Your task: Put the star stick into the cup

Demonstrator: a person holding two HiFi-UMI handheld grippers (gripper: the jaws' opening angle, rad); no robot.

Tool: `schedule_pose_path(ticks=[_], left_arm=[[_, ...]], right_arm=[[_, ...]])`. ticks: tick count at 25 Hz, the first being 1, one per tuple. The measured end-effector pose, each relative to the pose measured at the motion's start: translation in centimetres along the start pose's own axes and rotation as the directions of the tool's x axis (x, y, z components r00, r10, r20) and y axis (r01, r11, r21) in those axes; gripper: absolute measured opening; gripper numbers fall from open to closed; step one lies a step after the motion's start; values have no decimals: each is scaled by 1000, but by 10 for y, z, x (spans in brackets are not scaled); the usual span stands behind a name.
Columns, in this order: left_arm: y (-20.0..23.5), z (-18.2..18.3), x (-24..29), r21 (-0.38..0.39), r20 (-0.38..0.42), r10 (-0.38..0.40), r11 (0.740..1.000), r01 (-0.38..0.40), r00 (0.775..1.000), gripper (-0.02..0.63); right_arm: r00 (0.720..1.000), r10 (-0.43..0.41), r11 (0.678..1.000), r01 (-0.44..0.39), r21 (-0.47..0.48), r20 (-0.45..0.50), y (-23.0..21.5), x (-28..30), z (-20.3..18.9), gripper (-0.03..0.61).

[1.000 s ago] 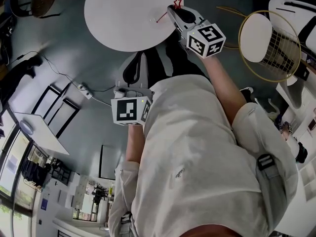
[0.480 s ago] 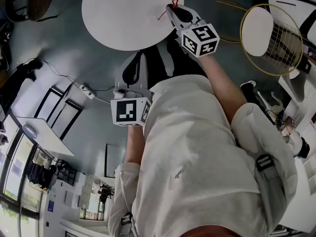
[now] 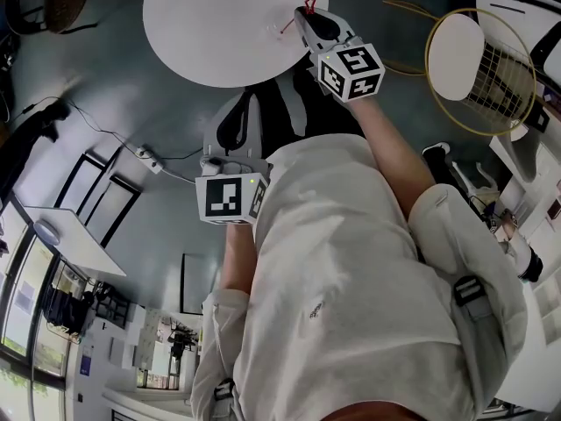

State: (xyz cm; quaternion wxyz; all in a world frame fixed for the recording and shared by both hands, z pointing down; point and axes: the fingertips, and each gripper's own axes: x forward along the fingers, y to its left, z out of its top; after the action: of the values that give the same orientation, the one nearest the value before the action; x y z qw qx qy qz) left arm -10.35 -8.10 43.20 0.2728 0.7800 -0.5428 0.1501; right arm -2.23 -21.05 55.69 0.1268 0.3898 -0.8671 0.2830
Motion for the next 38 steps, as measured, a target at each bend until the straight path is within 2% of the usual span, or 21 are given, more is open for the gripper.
schedule_pose_path(ticks=[24,28,38], left_arm=[[-4,-1,4,-20,3,-20,1000,20,1000,12],[-5,0,5,-26,6,-16,1000,16,1000,12],[-3,-5,7,-32,4,-7,999,7,1000,12]], right_arm=[[999,-3,999,1,-39,-46,-2,9,-13,16],[998,-4,1000,3,-27,-57,-7,9,-14,39],[998,-16,1000,15,-16,-69,-19,12,-20,41]])
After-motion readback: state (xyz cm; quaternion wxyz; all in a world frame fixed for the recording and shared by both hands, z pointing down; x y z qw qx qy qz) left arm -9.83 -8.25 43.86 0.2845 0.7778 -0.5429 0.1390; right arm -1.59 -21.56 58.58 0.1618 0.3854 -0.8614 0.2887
